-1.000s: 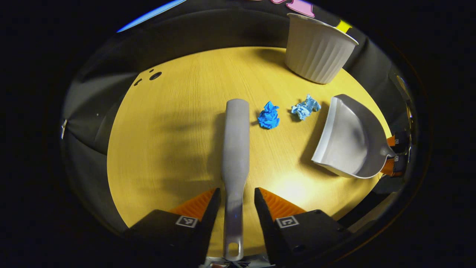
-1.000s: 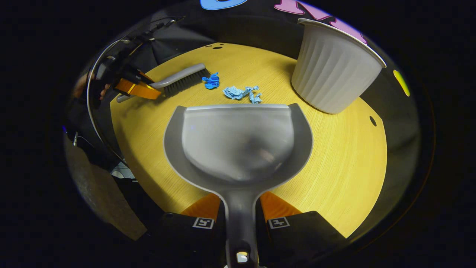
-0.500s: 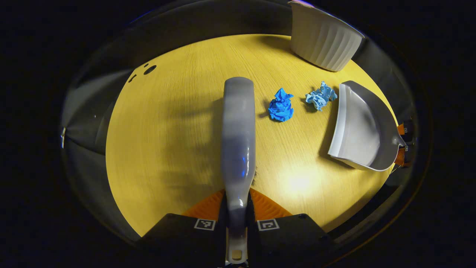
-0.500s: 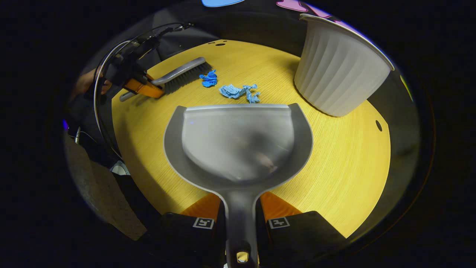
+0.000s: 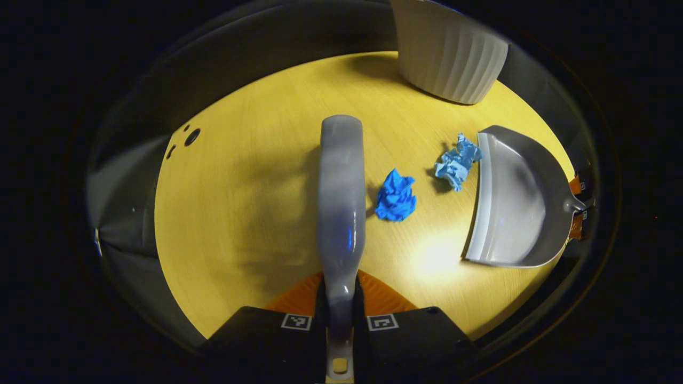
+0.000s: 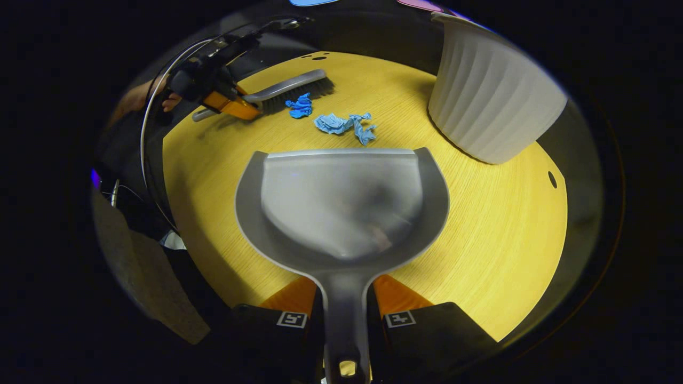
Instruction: Pick up the small broom and dustpan from the desktop, sweep the trash into the dustpan with the broom, and then empty the trash into the garbage bin.
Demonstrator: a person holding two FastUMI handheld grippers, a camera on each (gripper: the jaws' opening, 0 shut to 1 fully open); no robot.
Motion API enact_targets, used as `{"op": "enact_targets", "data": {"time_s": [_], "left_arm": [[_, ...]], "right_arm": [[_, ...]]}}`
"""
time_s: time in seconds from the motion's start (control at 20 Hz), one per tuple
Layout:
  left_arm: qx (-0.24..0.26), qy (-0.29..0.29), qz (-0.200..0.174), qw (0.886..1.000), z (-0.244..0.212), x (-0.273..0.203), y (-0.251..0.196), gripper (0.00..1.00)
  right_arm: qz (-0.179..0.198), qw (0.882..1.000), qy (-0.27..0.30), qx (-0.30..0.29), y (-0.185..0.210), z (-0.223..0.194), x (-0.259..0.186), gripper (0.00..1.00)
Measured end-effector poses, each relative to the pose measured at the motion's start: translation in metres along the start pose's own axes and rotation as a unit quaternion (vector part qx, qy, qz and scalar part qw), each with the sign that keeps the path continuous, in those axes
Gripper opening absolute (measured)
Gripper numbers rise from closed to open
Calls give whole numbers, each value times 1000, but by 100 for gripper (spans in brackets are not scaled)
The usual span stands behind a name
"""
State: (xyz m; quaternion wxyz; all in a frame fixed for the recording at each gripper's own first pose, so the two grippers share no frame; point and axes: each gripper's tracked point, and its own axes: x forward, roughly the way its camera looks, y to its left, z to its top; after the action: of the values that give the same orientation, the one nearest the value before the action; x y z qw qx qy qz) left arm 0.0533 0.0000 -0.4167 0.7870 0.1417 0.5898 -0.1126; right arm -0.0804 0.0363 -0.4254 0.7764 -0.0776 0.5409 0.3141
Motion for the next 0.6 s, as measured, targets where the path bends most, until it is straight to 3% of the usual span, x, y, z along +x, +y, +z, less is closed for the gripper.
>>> {"op": "enact_targets", "data": {"time_s": [0.3,0.6], "left_arm": [[75,-7,-67,995,29,-3,-68,23],[107,-6,-141,984,35,-22,-124,23]], "right_arm": [[1,1000,0,-4,0,3,2,38],[-4,1000,1,-12,1,4,1,38]]}}
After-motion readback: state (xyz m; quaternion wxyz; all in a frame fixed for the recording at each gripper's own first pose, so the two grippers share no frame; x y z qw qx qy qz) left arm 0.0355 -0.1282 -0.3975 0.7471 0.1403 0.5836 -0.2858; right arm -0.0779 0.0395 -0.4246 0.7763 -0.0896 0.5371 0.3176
